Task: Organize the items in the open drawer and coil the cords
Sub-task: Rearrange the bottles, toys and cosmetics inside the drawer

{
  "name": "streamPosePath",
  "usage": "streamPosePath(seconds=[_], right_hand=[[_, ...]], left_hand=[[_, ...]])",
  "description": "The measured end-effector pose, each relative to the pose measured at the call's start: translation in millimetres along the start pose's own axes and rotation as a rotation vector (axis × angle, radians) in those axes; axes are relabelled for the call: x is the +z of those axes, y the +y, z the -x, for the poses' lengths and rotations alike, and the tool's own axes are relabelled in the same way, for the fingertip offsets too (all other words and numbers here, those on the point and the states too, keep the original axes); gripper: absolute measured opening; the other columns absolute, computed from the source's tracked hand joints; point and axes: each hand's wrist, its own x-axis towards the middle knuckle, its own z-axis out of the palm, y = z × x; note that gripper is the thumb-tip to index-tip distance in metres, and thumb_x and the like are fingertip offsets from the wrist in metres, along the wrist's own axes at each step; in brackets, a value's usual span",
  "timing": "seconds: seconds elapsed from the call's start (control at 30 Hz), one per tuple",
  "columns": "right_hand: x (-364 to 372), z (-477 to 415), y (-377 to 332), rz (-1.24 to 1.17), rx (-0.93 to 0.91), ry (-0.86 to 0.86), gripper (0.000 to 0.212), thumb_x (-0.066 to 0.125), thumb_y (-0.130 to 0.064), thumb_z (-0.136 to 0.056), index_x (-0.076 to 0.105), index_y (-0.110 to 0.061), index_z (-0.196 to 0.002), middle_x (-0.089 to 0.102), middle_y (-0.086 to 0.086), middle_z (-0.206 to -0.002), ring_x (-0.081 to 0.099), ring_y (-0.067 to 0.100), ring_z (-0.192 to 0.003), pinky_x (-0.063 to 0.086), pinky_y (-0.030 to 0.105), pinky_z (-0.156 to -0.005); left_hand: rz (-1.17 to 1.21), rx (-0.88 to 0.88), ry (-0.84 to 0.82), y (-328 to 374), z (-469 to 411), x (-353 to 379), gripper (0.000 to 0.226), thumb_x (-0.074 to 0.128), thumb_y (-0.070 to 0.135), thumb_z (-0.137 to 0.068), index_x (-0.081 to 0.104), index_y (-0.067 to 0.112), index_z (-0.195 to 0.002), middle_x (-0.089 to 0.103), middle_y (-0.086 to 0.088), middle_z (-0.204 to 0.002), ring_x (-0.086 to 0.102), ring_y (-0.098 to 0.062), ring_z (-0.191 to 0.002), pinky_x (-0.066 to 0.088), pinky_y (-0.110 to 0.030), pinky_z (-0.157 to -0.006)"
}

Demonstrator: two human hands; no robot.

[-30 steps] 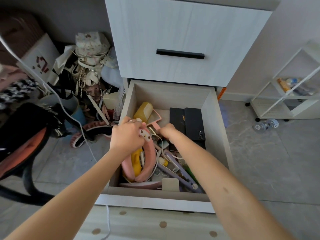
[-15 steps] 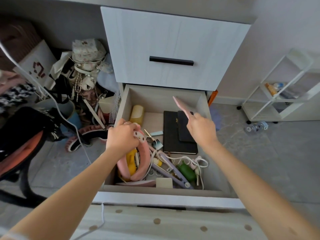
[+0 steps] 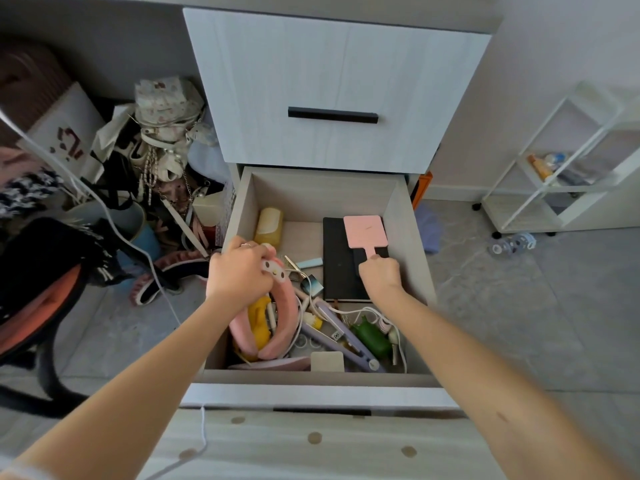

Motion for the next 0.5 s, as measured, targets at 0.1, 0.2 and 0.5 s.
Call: streamPosePath(seconds=[0.1,0.2,0.5], right_hand=[[8,0,-1,-0.044,0.041,0.004,0.024,0.047,-0.003,-0.094,0.06,-0.006,-0.114,0.056,0.011,-0.115,0.062,0.02,-0.096,0.041,0.025,-0.066],[11,-2,-3,-0.117,0.121,0.067,0.03,0.051,-0.018,-0.094,0.052,-0.006,-0.121,0.049,0.012,-0.12,0.055,0.021,-0.101,0.039,0.027,-0.063],[13,-35,4,-0.372,-0.018,-0.107,0.059,0.028,-0.045,-0.101,0.0,-0.032,-0.151,-0.006,0.006,-0.159,0.004,0.032,-0.145,0.029,0.045,-0.108]], left_hand=[[0.005,-0.005,-0.011,0,-1,-1,0.044,0.055,0.021,-0.073,0.059,0.031,-0.115,0.061,0.008,-0.109,0.041,-0.014,-0.118,0.042,-0.036,-0.08],[0.005,-0.003,-0.006,0,-1,-1,0.043,0.055,0.021,-0.073,0.059,0.031,-0.115,0.061,0.007,-0.109,0.042,-0.014,-0.118,0.043,-0.036,-0.081],[0.02,-0.001,0.008,2,1,1,0.043,0.056,0.019,-0.073,0.06,0.03,-0.114,0.062,0.008,-0.109,0.041,-0.014,-0.118,0.042,-0.036,-0.08]])
